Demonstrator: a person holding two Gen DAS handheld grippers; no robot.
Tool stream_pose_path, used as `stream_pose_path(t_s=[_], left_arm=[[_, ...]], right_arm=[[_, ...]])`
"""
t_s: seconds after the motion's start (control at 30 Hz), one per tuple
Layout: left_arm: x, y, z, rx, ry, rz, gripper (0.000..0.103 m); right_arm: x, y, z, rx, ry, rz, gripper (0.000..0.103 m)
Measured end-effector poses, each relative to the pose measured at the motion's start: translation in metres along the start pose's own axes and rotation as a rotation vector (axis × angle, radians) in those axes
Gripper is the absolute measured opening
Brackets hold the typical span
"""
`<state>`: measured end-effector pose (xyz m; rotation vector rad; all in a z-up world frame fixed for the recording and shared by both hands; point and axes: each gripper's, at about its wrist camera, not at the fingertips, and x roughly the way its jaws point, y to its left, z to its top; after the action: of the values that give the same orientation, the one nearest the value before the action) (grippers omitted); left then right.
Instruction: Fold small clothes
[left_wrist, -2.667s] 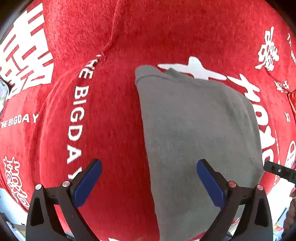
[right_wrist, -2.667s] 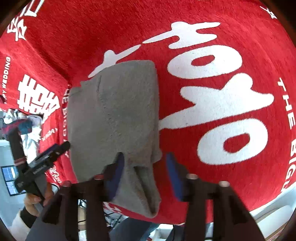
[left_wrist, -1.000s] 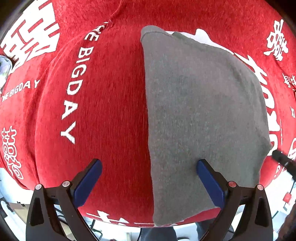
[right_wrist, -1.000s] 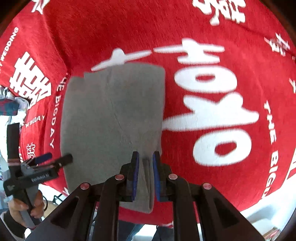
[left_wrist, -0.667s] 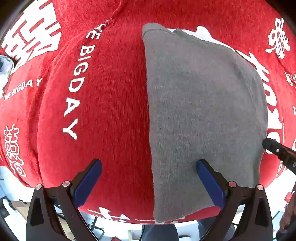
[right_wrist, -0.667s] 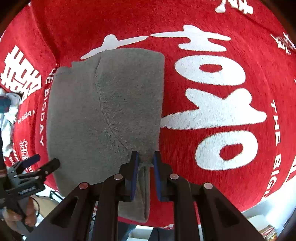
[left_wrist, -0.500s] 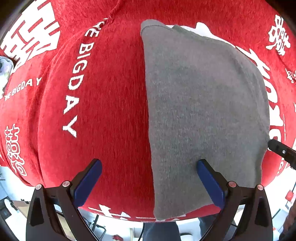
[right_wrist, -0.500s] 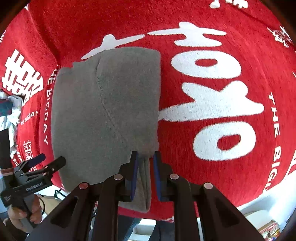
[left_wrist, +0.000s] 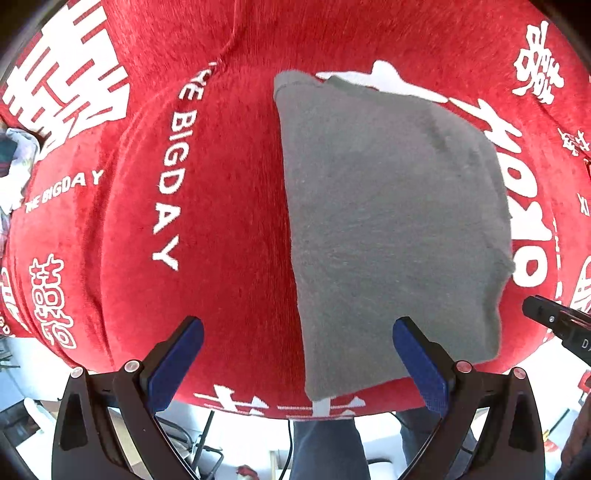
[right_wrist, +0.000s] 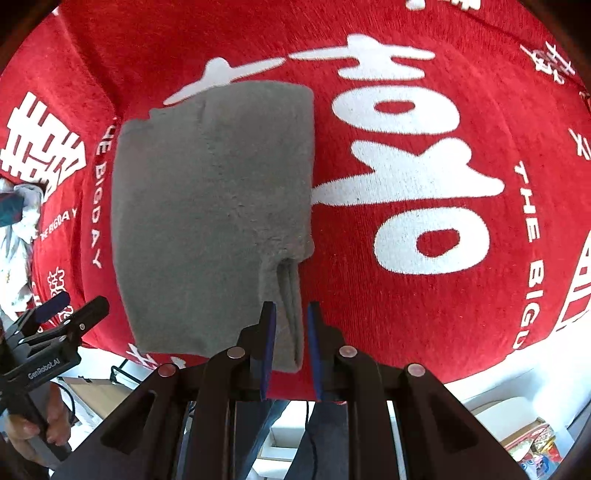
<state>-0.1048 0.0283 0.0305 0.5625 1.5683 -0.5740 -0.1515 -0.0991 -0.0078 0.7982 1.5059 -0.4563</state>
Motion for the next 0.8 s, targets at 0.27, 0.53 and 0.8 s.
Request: stream_pose_path(t_s=[0.27, 0.53, 0.8], left_arm=[[-0.056, -0.004, -0.006, -0.002, -0.076, 0.004, 0.102], [-0.09, -0.008, -0.008, -0.018, -0.126, 0.001, 0.102], [-0.107, -0.012, -0.013, -0.014, -0.158, 0.009, 0.102]], right_arm=[[-0.051, 0.023, -0.006, -0.055, -0.094, -0.029, 0.055], [-0.084, 0.039, -0.01, -0.077, -0.143, -0.06, 0.069], [-0.102, 0.046, -0.013, -0.084, -0.187, -0.104, 0.084]])
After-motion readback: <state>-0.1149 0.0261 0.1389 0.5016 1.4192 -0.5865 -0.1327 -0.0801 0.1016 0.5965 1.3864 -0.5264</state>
